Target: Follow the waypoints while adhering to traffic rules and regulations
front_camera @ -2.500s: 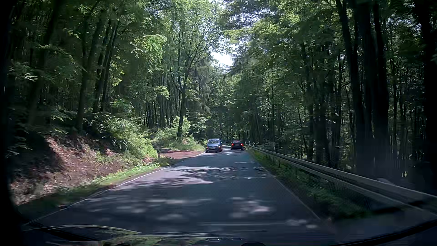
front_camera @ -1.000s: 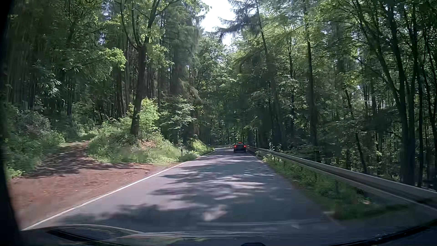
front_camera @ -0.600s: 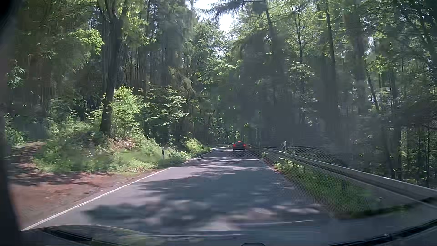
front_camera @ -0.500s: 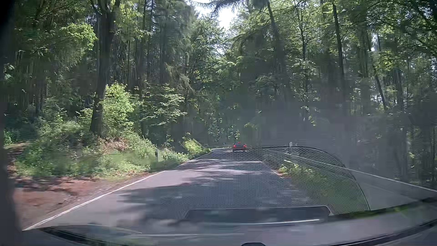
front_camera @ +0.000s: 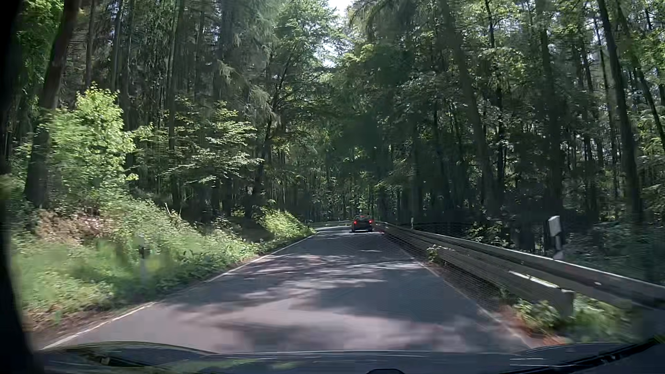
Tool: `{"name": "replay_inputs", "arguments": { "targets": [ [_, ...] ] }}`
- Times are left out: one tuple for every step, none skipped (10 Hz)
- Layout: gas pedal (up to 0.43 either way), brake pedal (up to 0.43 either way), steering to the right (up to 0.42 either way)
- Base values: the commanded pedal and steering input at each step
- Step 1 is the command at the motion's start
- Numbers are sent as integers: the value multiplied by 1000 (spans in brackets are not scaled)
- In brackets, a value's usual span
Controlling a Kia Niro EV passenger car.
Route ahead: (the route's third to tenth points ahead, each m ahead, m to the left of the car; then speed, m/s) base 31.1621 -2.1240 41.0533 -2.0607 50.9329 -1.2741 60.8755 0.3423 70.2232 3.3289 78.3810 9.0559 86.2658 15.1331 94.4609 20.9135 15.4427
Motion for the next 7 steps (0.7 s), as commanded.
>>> {"name": "replay_inputs", "arguments": {
  "targets": [
    [20,0,0],
    [20,0,-1],
    [20,0,-1],
    [20,0,0],
    [20,0,0],
    [20,0,0],
    [8,0,0]
  ]
}}
